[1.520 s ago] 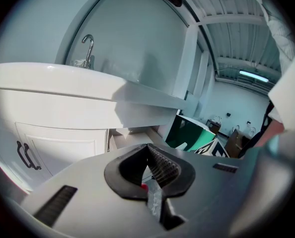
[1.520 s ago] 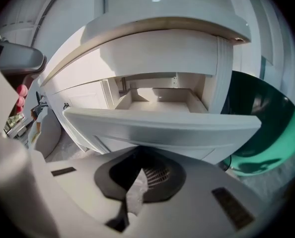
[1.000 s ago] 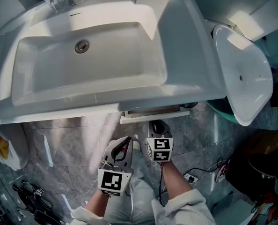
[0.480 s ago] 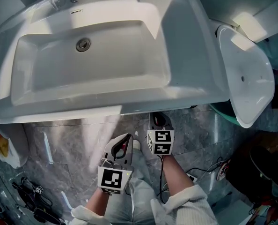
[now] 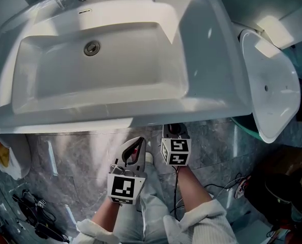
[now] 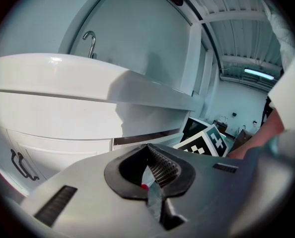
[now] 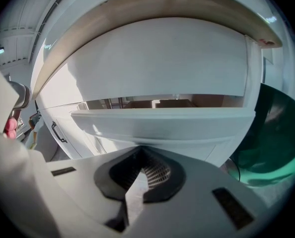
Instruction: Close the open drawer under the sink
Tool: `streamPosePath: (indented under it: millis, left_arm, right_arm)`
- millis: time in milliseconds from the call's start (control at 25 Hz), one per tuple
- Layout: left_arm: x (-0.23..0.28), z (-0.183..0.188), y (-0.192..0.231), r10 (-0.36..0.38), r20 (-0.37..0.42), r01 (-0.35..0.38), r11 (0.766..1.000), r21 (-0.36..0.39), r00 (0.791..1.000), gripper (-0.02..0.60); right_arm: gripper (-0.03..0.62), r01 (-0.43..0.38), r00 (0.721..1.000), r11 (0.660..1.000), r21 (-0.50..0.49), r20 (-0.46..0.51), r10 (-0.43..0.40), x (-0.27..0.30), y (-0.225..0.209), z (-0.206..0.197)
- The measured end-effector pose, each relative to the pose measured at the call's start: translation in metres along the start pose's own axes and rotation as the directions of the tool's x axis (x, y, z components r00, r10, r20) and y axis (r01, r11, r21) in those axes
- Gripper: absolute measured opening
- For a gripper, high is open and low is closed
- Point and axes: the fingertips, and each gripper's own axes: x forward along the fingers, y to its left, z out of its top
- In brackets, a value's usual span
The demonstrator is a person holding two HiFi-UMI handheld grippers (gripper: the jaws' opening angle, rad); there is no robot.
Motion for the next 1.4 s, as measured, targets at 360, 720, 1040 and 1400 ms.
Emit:
streamPosePath:
  millis: [360,720,1040,1400]
  left_arm:
    - [0.01,-0.001,0.01,0.025,0.017,-0.025,1.0,0.005,1.0,0.015]
    - [0.013,-0.005,0.01,0.04,0.036,-0.041,0.999,0.015,0.999,0.015]
    - [0.013,-0.001,0.007,0.057,0.058,-0.059,0.998,0.033,0.997,0.015]
    - [0.003,0.005,-0.006,0.055,0.064,-0.057,0.998,0.034,0.996,0.015]
  right_arm:
    - [0.006,0.006,0.995,0.999,-0.048,0.099,-0.002,0.015,-0.002,0.016]
    - [0.006,0.013,0.987,0.989,-0.149,0.158,0.011,0.018,-0.001,0.019]
    - [0.006,-0.019,0.979,0.981,-0.194,0.194,0.057,0.011,0.013,0.025]
    - [0.006,-0.036,0.975,0.986,-0.165,0.212,0.071,-0.014,0.028,0.036]
